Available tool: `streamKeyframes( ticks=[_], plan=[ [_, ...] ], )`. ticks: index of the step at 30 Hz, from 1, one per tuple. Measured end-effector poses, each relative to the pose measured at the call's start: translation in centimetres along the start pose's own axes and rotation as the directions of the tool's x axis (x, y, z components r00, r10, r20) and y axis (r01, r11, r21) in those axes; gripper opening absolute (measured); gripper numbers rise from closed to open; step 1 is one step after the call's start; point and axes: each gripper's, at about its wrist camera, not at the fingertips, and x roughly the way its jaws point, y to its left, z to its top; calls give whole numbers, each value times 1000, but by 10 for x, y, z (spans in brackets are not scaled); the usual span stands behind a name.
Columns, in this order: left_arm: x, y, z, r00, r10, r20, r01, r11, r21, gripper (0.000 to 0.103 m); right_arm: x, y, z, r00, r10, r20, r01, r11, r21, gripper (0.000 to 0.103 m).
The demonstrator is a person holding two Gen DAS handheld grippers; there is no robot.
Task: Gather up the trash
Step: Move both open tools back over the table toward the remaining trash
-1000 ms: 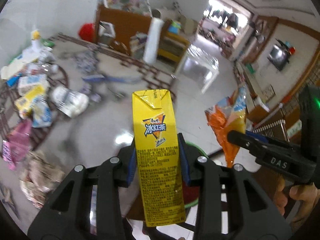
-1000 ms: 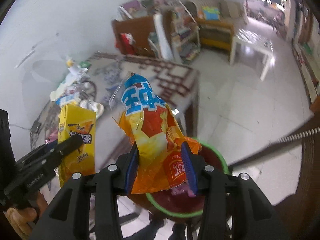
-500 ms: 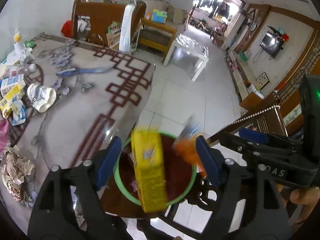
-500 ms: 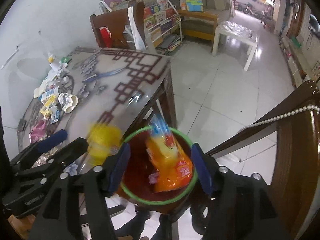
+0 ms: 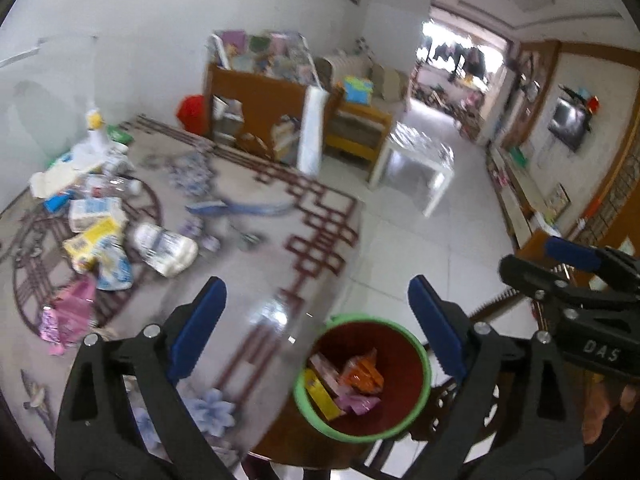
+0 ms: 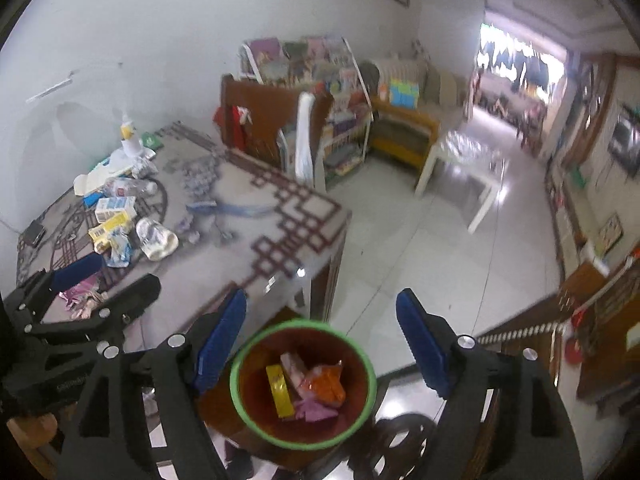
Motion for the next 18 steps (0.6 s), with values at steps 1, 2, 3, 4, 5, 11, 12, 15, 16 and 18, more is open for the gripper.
streamKeyframes(
  ticks=[1,2,3,4,5,11,12,15,16,18],
  plan=[
    [-5,7,2,1000,11,13,-11,1000,-11,90,-2,5,3,1000,-1,10,1,1000,-11,75],
    [-8,14,4,1000,21,23,-20,1000,-20,90,-5,12,6,1000,-2,20,2,1000,-25,75],
    [-13,23,6,999,33,33,-31,999,-32,90,-7,20,9,1000,0,29,1,999,-38,75],
    [-17,30,6,998,43,41,-41,998,-43,90,-8,25,12,999,2,33,-1,999,-47,75],
    [-20,37,7,998,52,47,-50,997,-53,90,-8,31,14,999,6,37,-3,998,-55,75],
    [-38,82,8,991,114,70,-107,990,-93,90,-6,70,25,999,9,49,-4,995,-99,76],
    [-40,88,8,990,119,71,-112,989,-96,90,-5,77,26,999,11,47,-6,994,-105,76],
    [-46,106,7,988,133,73,-125,986,-107,90,-2,94,29,999,13,46,-8,993,-115,76],
    [-48,111,7,988,138,74,-130,986,-108,90,-1,99,30,999,15,46,-9,993,-118,76],
    [-52,120,8,984,161,76,-153,983,-99,90,2,111,33,999,20,44,-14,992,-123,76]
  ],
)
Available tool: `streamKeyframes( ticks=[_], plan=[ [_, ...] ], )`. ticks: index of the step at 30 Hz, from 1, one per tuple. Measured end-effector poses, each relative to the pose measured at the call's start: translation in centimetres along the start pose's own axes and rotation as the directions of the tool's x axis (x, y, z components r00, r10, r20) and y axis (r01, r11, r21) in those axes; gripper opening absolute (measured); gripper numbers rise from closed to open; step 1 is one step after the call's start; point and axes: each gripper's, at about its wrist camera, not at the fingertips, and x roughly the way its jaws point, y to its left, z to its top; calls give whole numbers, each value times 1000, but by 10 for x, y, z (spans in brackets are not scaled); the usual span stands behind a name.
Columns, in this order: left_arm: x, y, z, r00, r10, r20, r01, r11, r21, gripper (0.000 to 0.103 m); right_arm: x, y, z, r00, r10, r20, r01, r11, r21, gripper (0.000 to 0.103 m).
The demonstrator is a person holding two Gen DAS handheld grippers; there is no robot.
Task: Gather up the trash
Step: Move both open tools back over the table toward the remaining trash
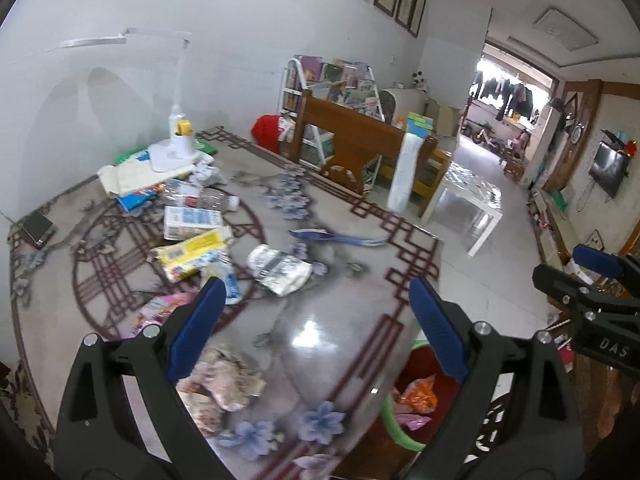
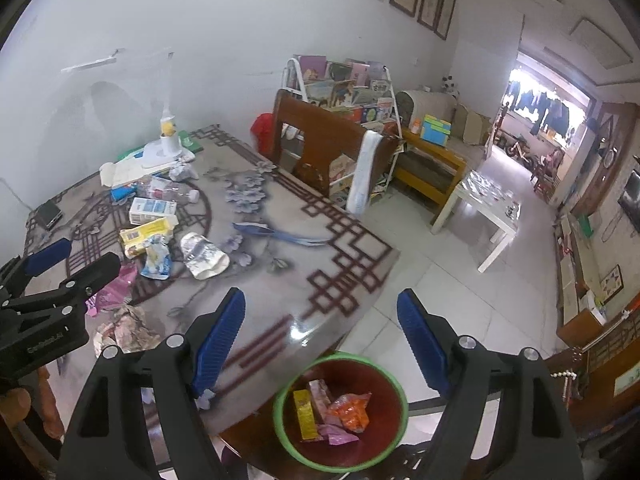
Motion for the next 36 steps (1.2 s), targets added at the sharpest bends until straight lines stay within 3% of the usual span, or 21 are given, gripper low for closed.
streamKeyframes(
  ticks=[3,14,27,36],
  plan=[
    [-5,10,5,999,45,15,-46,998,45,90,9,13,1,1000,12,-11,-12,1000,3,81],
    [-22,51,22,988,131,81,-138,986,92,90,46,59,0,994,31,-103,-31,1000,5,81],
    [-23,80,33,984,141,106,-149,986,72,90,61,89,9,991,35,-128,-37,999,-14,81],
    [11,112,26,987,159,37,-159,987,22,91,93,110,16,982,75,-174,-81,996,-29,81]
  ],
)
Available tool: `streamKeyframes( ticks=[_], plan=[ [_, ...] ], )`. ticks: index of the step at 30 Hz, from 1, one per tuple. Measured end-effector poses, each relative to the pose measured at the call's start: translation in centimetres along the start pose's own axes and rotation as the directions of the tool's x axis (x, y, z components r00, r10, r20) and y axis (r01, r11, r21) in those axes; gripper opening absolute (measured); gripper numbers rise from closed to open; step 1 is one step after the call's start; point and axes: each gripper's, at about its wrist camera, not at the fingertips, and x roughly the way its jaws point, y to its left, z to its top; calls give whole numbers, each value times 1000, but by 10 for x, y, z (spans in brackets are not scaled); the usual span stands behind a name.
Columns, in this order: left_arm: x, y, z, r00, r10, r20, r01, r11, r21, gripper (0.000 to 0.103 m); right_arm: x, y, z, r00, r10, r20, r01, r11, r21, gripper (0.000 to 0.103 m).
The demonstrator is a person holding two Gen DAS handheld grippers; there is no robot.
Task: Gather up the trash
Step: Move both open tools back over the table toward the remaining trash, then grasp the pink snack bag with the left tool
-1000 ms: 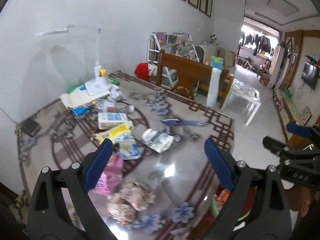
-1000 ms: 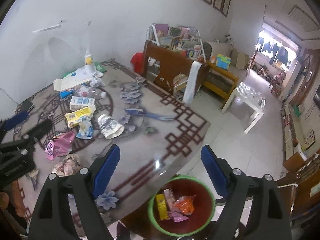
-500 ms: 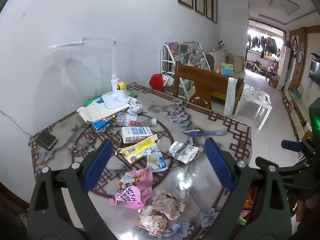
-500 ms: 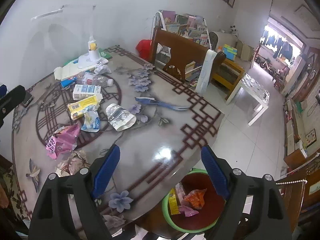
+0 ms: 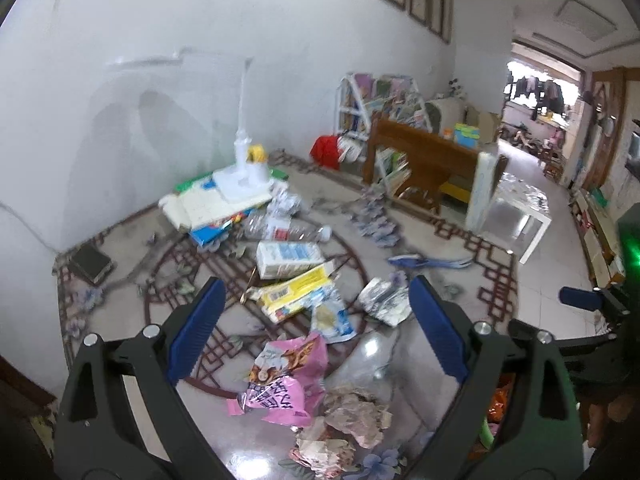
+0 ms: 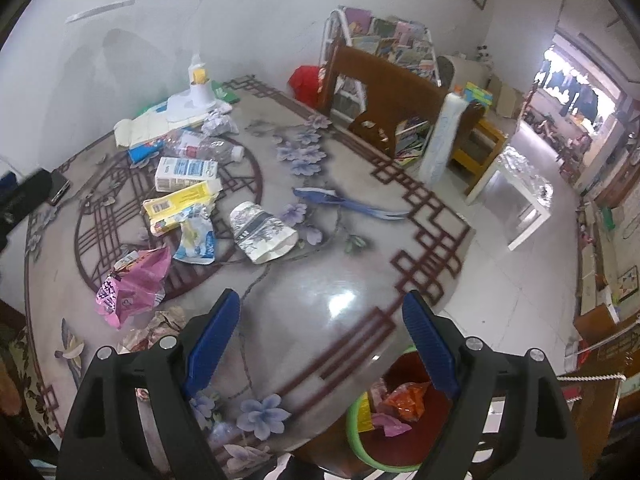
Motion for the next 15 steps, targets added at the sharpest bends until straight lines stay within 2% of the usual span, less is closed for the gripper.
streamKeyframes(
  ticks=[4,7,10,13,15],
  plan=[
    [46,28,-27,990,11,-144,-23,997,-79,91,23,8,3,997,69,-37,-70,998,-7,81],
    [72,54,-52,970,17,-242,-56,986,-156,90,40,13,5,993,91,-68,-93,995,-20,81],
    [95,74,-72,947,19,-320,-85,977,-195,83,55,13,9,989,114,-94,-116,993,-14,81],
    [114,84,-84,924,-16,-383,-80,969,-233,78,67,13,11,984,134,-118,-136,991,-13,81],
    [123,85,-88,907,-79,-413,-38,963,-266,78,74,14,14,981,144,-131,-147,989,-15,81]
  ],
)
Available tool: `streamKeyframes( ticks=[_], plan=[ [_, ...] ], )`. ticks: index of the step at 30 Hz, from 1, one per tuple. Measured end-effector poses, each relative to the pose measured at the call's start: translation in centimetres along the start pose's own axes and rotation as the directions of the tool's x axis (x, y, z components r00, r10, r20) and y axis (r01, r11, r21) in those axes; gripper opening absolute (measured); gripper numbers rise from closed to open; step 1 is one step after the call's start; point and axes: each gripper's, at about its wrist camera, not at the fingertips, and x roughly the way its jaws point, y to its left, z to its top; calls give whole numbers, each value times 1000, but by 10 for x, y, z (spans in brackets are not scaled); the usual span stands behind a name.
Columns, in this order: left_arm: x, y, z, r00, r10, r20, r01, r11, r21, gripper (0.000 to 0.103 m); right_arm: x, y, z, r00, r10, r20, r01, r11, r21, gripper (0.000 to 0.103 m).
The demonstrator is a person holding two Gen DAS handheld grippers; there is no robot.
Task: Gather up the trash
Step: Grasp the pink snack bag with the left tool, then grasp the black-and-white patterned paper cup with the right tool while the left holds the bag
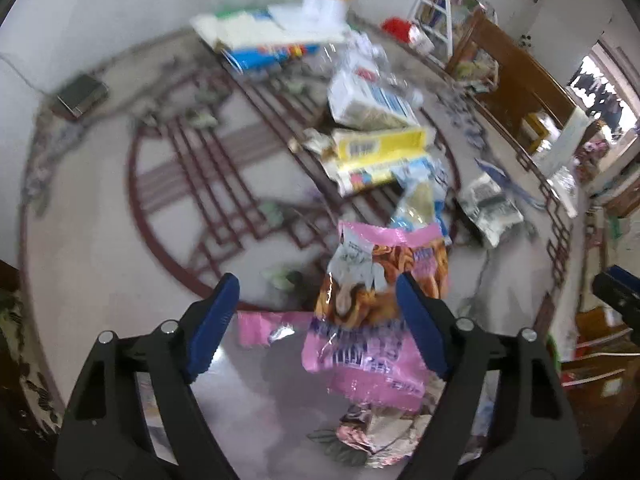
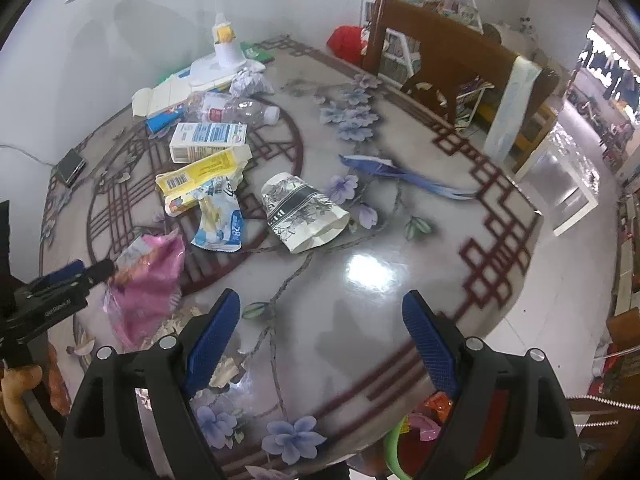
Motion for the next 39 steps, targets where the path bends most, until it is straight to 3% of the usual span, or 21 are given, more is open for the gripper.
streamKeyframes(
  ticks=[4,5,7,11,12,13,15,16,17,21,29,30,32,33,34,39],
  plan=[
    [4,-13,2,998,-64,-23,65,997,32,79,15,0,9,999,25,-22,-26,1000,-6,81],
    [5,-18,3,997,-75,-26,77,996,46,84,19,0,11,999,33,-28,-34,999,-5,81],
    [14,-31,4,995,-85,-61,90,993,82,91,27,1,16,998,51,-42,-51,999,-6,81],
    [42,-38,2,987,-85,-137,97,992,86,90,41,7,23,995,79,-62,-80,997,-20,81],
    [50,-35,2,983,-93,-155,104,992,66,89,44,8,26,994,84,-64,-85,996,-25,81],
    [54,-32,1,980,-110,-167,119,992,42,76,46,9,29,994,88,-64,-89,996,-27,81],
    [57,-26,2,975,-141,-172,143,990,-4,69,51,11,37,994,97,-58,-100,994,-37,81],
    [57,-23,2,975,-146,-170,146,989,-15,54,53,12,40,993,102,-53,-104,994,-44,81],
    [55,-22,3,976,-142,-164,140,990,-19,46,56,13,46,993,108,-43,-110,992,-57,81],
    [36,-10,8,986,-141,-88,136,989,-60,43,77,7,70,991,130,-28,-132,989,-68,81],
    [14,0,16,997,-75,-11,74,995,-63,43,146,-3,87,976,164,-145,-172,984,-46,81],
    [14,1,17,997,-74,-10,73,995,-67,43,152,-3,86,973,171,-153,-180,983,-47,80],
    [16,0,18,998,-68,-9,68,996,-65,43,159,-2,85,970,179,-167,-188,981,-41,53],
    [15,-2,19,998,-63,-5,63,996,-60,43,161,-2,84,965,197,-176,-205,978,-29,34],
    [16,-3,19,998,-60,-2,60,997,-57,43,161,-2,82,960,215,-179,-221,975,-11,25],
    [5,-13,23,998,-46,36,46,999,-19,43,140,-5,74,959,252,-131,-251,968,21,24]
  ],
)
